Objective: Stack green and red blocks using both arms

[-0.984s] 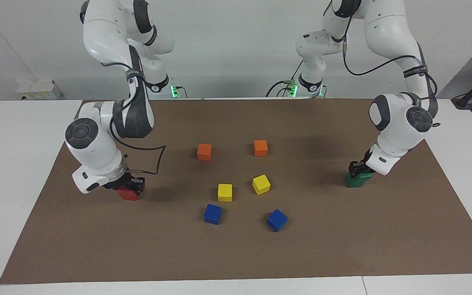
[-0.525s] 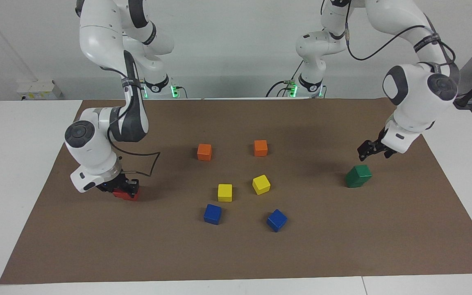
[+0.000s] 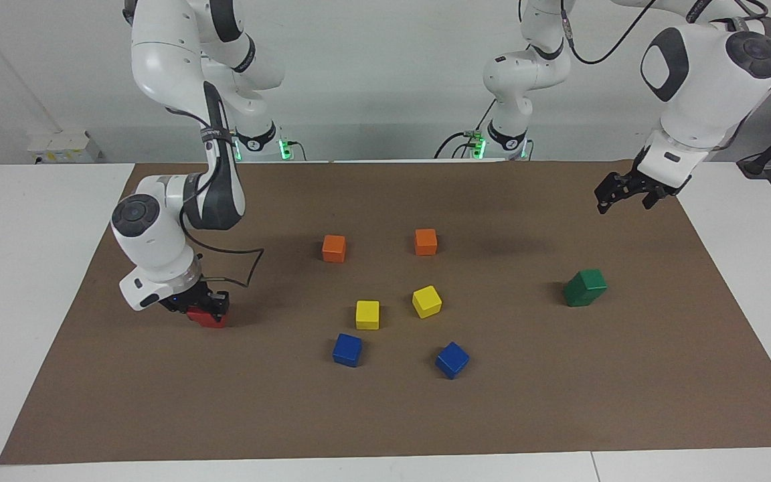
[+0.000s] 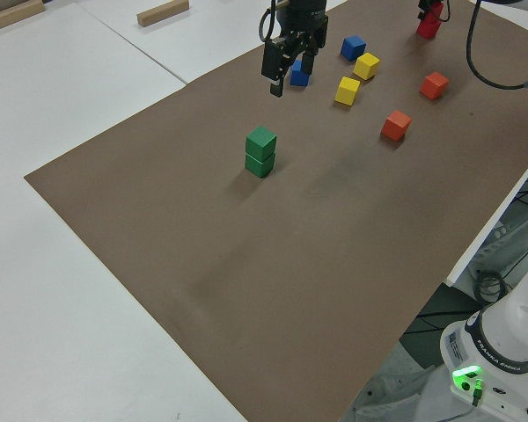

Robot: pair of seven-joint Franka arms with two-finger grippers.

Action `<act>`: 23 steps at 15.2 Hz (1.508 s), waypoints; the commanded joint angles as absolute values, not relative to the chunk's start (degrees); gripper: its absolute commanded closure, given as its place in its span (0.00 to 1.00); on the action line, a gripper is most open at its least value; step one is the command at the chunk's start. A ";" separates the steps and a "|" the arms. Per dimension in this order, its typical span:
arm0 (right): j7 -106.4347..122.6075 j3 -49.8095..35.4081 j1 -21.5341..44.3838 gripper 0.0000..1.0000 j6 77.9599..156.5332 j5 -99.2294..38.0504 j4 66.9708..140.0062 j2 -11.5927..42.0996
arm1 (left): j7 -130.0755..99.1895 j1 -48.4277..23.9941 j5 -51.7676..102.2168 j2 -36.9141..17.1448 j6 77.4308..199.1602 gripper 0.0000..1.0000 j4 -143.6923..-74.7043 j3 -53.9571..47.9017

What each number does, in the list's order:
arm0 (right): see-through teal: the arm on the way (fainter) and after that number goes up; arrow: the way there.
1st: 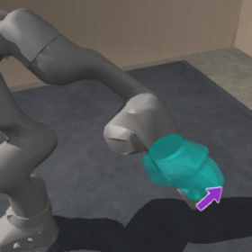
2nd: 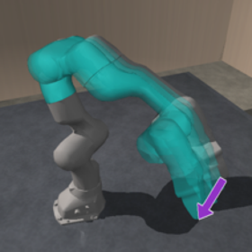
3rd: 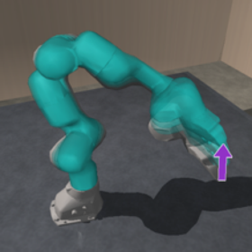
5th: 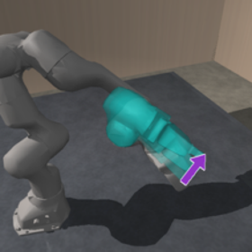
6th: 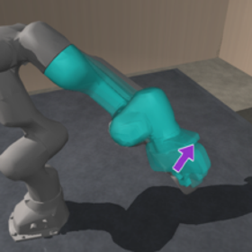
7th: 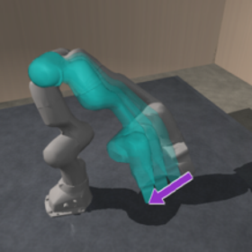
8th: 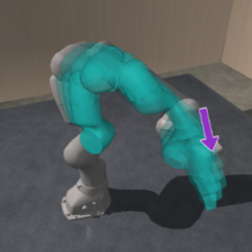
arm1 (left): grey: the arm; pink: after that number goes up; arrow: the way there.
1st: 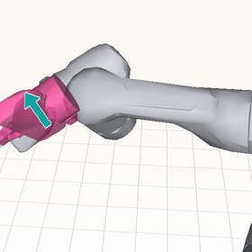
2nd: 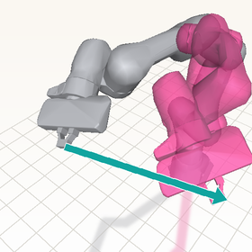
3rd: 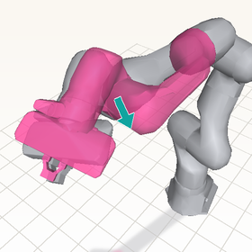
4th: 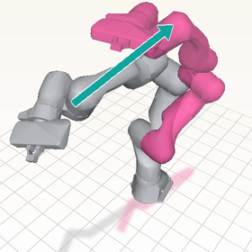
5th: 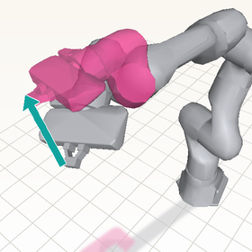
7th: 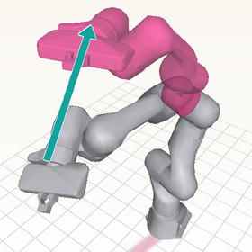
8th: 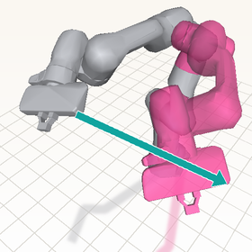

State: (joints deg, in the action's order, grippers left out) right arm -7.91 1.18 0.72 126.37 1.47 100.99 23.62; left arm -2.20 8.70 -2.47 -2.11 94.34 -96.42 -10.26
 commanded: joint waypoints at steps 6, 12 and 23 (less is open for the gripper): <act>-11.87 0.62 0.18 0.00 126.65 1.23 103.10 22.06 | -1.67 7.21 -1.41 1.75 92.64 0.00 -99.48 -9.67; -10.99 0.44 1.75 0.00 110.87 2.37 91.43 18.82 | -1.41 5.54 -1.41 2.81 92.81 0.00 -99.93 -7.82; 0.62 0.62 0.97 0.00 88.08 1.67 88.94 2.64 | -1.41 4.13 -1.76 1.23 92.99 0.00 -97.03 -7.73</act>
